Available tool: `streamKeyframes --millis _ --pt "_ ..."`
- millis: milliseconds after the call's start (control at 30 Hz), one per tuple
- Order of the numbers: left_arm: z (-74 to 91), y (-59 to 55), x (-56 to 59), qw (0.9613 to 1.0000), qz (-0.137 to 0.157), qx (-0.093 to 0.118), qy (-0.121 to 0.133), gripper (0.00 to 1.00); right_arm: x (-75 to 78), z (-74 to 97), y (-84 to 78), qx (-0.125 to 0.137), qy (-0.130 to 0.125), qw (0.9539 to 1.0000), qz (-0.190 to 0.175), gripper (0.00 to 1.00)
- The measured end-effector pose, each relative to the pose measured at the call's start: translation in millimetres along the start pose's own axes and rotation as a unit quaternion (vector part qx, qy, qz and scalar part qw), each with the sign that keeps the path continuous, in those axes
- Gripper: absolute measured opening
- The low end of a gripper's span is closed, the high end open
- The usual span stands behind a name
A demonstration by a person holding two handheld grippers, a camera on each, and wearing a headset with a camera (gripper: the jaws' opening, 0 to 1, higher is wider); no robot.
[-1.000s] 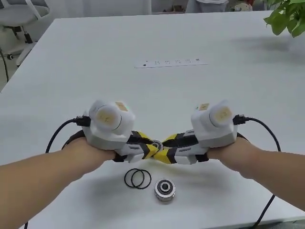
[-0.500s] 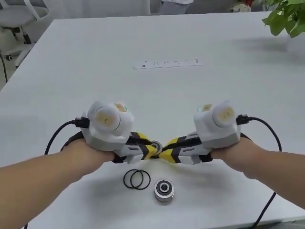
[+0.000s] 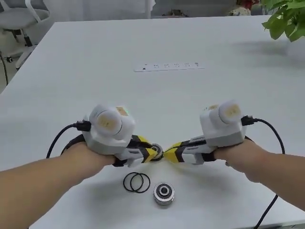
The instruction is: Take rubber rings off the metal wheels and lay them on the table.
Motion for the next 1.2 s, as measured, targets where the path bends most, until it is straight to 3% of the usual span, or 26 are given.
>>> streamKeyframes --millis 100,167,200,233,367,900,967,1000,1033,1067,1100,1200 --pt "-0.2 0.2 1.1 1.0000 0.001 -0.002 0.002 0.12 2.3 0.5 0.7 0.011 -0.004 0.9988 -0.048 0.00" --pt "0.2 0.2 2.6 1.0000 0.002 -0.002 0.002 0.12 3.5 1.2 7.4 0.039 -0.001 0.9962 -0.078 0.00" --pt "0.3 0.1 3.2 1.0000 0.002 -0.002 0.003 0.12 5.3 1.6 5.9 0.034 -0.005 0.9948 -0.096 0.00" --pt "0.3 0.2 3.6 1.0000 0.002 -0.003 0.006 0.12 6.2 1.6 5.5 0.032 -0.005 0.9960 -0.083 0.00" --pt "0.2 0.2 4.4 0.9999 0.000 -0.006 0.011 0.11 4.2 1.6 6.6 0.040 -0.003 0.9939 -0.102 0.00" --pt "0.0 0.1 5.0 0.9997 -0.003 -0.016 0.019 0.11 -8.0 -3.6 13.6 0.043 0.017 0.9950 -0.089 0.00" --pt "0.0 0.1 5.2 0.9997 -0.003 -0.016 0.018 0.11 -11.7 -4.3 15.3 0.049 0.028 0.9944 -0.089 0.00" --pt "-0.1 -0.1 5.8 0.9997 -0.003 -0.016 0.017 0.11 -21.3 -3.8 25.2 0.073 0.062 0.9915 -0.088 0.00" --pt "0.0 -0.1 5.4 0.9997 -0.003 -0.016 0.018 0.11 -17.7 -2.6 21.1 0.055 0.037 0.9938 -0.089 0.00" --pt "0.2 -0.1 5.3 0.9997 -0.002 -0.014 0.018 0.11 -18.9 -2.2 21.3 0.054 0.041 0.9946 -0.079 0.00" --pt "0.2 -0.1 5.1 0.9997 -0.001 -0.014 0.018 0.11 -22.4 -2.1 24.9 0.065 0.058 0.9924 -0.087 0.00" --pt "0.1 0.1 4.7 0.9998 -0.002 -0.014 0.017 0.11 -24.8 0.3 23.3 0.059 0.052 0.9937 -0.080 0.00"
Point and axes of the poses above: the centre of the closed fingertips' face, and the gripper's own axes: z roughly backward along the fingers, x roughly to its right, y roughly out of its top, the point moved 3 cm from there along z, roughly backward along the fingers
